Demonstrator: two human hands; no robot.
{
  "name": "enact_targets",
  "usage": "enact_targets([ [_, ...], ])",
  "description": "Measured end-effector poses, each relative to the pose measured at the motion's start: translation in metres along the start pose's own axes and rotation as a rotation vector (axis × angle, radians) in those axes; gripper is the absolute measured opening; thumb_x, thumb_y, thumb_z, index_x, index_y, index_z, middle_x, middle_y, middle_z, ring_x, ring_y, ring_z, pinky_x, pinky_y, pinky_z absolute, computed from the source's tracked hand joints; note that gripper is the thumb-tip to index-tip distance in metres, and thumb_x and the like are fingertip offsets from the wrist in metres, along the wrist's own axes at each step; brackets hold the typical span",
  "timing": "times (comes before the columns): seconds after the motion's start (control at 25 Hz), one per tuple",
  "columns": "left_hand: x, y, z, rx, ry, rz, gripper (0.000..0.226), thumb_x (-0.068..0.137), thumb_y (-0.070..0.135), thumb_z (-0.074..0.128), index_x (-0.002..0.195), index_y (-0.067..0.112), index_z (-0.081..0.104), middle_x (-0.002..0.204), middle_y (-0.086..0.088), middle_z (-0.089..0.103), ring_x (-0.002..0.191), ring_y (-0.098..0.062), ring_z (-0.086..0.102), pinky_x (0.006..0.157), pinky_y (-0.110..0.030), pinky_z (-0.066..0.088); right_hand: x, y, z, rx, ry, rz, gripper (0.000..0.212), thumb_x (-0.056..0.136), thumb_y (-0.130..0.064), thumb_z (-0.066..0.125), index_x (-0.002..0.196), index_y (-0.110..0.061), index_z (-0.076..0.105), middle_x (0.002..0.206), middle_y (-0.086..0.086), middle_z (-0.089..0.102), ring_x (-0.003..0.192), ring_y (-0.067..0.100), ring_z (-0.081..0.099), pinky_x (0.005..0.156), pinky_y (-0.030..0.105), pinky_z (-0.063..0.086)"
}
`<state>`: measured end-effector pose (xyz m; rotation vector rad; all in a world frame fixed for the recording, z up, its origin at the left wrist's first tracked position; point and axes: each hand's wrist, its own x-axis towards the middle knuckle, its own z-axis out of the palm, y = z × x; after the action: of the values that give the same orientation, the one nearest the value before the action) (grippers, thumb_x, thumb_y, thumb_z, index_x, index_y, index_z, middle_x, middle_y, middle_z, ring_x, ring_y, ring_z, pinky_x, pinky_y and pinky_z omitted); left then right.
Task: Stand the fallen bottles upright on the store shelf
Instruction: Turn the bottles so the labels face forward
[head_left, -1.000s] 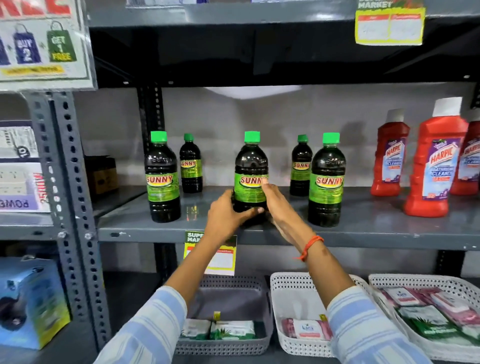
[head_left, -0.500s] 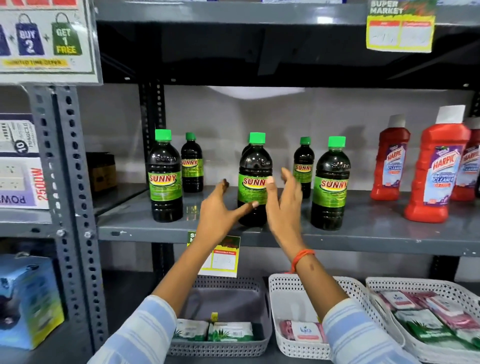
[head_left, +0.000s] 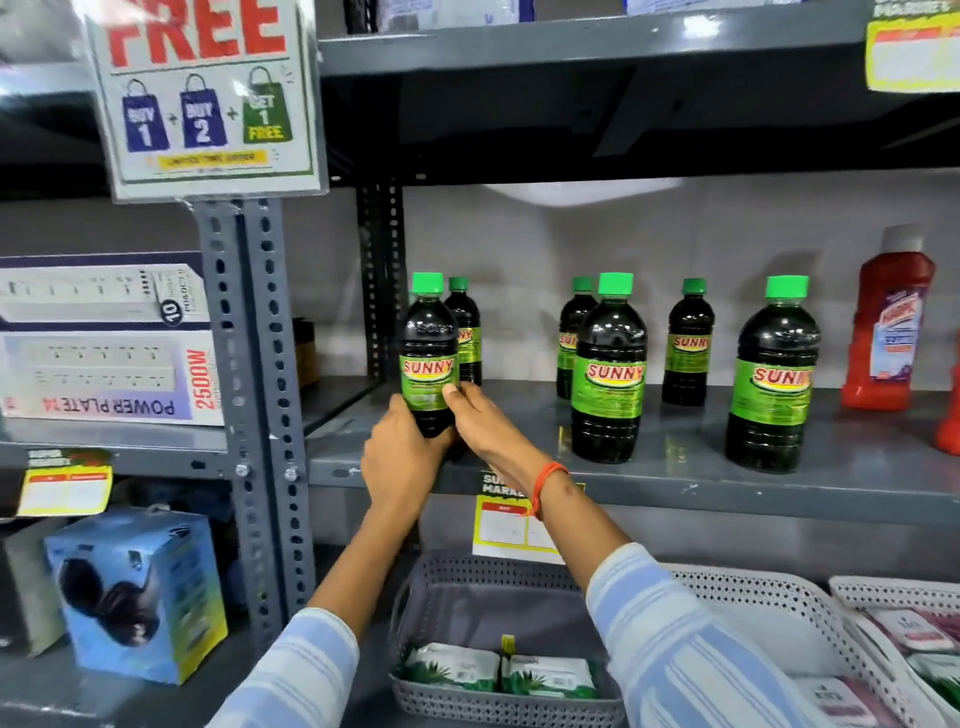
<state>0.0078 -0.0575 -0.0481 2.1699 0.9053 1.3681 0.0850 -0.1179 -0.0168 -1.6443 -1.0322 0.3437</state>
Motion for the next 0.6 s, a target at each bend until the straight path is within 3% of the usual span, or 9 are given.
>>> enact_targets([
  [0.08, 0.004, -0.003, -0.005, -0.015, -0.006, 0.012, 0.047, 0.077, 0.040, 0.069, 0.103, 0.005, 0.051, 0.101, -0.020, 0.068, 0.091, -0.039, 0.061, 0.064, -0.038, 0.040, 0.004, -0.001, 0.006, -0.007, 0.023, -0.023, 0.048, 0.100, -0.034, 0.034, 0.143, -0.012, 0.035, 0.148, 0.012, 0.042, 0.134, 0.024, 0.041, 0.112, 0.037, 0.032],
  [0.4, 0.011, -0.011, -0.010, 0.001, 0.029, 0.032, 0.048, 0.076, 0.041, 0.070, 0.098, 0.003, 0.052, 0.097, -0.021, 0.068, 0.088, -0.041, 0.062, 0.065, -0.040, 0.043, 0.005, -0.004, 0.010, -0.042, -0.006, -0.035, 0.053, 0.100, -0.036, 0.035, 0.146, -0.011, 0.027, 0.149, 0.012, 0.040, 0.136, 0.024, 0.039, 0.113, 0.036, 0.031],
  [0.6, 0.011, -0.011, -0.013, 0.007, 0.024, 0.021, 0.046, 0.077, 0.039, 0.069, 0.097, 0.002, 0.050, 0.097, -0.022, 0.067, 0.088, -0.041, 0.062, 0.062, -0.037, 0.038, 0.009, -0.002, 0.009, -0.133, -0.046, -0.010, 0.059, 0.098, -0.039, 0.038, 0.149, -0.012, 0.021, 0.153, 0.012, 0.035, 0.139, 0.026, 0.035, 0.115, 0.044, 0.031],
])
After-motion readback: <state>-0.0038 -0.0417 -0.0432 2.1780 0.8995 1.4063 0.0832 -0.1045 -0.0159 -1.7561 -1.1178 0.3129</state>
